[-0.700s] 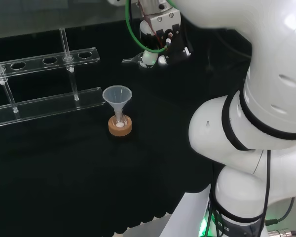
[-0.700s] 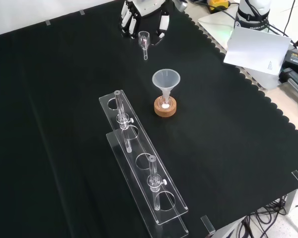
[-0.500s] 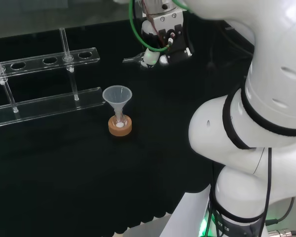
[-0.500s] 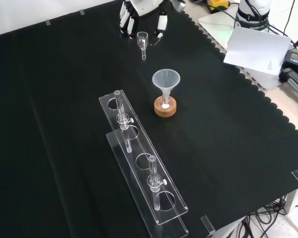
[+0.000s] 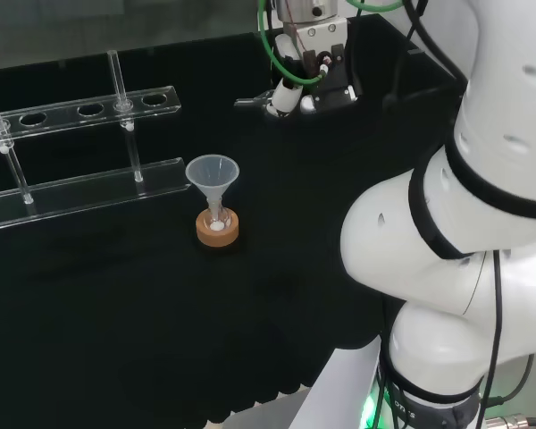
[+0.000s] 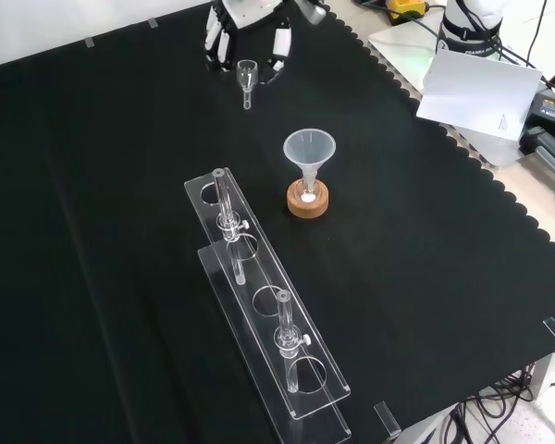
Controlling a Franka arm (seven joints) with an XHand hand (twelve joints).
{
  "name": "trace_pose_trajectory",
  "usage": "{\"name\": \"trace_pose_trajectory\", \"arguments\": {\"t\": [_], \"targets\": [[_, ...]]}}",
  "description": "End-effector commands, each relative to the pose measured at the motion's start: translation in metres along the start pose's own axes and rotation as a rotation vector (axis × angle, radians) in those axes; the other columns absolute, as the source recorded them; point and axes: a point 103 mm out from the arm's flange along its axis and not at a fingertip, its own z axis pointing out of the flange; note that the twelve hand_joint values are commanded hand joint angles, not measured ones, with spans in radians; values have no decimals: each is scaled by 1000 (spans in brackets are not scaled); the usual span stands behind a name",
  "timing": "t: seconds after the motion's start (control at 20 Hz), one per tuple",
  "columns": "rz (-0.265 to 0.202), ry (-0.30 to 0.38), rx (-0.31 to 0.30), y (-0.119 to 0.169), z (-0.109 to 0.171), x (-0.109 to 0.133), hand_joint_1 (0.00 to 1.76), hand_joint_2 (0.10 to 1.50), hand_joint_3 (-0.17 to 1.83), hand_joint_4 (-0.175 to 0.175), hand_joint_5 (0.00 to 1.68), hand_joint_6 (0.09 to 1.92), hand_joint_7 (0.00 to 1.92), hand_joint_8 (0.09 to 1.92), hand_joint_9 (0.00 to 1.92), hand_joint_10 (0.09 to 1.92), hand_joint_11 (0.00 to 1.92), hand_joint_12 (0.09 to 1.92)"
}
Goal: Put the weighing funnel back on the table.
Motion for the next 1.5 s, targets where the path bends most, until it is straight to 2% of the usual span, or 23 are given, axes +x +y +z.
{"name": "trace_pose_trajectory", "arguments": {"t": [0.05,0.2,0.6,0.75,1.15,1.5], "targets": [[-8,12,-6,55,16,-14,1140,668,567,175,1377,440,711,613,1167,107,909,952],[-17,2,-5,77,26,-14,1140,668,567,175,1377,441,711,613,1166,107,908,953],[-42,-102,21,131,59,-9,1140,669,567,175,1376,443,710,614,1163,105,905,955],[-45,-119,33,146,69,-7,1140,669,567,175,1376,443,710,615,1162,104,905,956],[-57,-146,64,173,93,-2,1140,669,567,175,1374,446,709,616,1162,103,903,958],[-58,-127,82,182,112,-5,1140,669,567,175,1373,448,708,616,1161,102,901,960]]}}
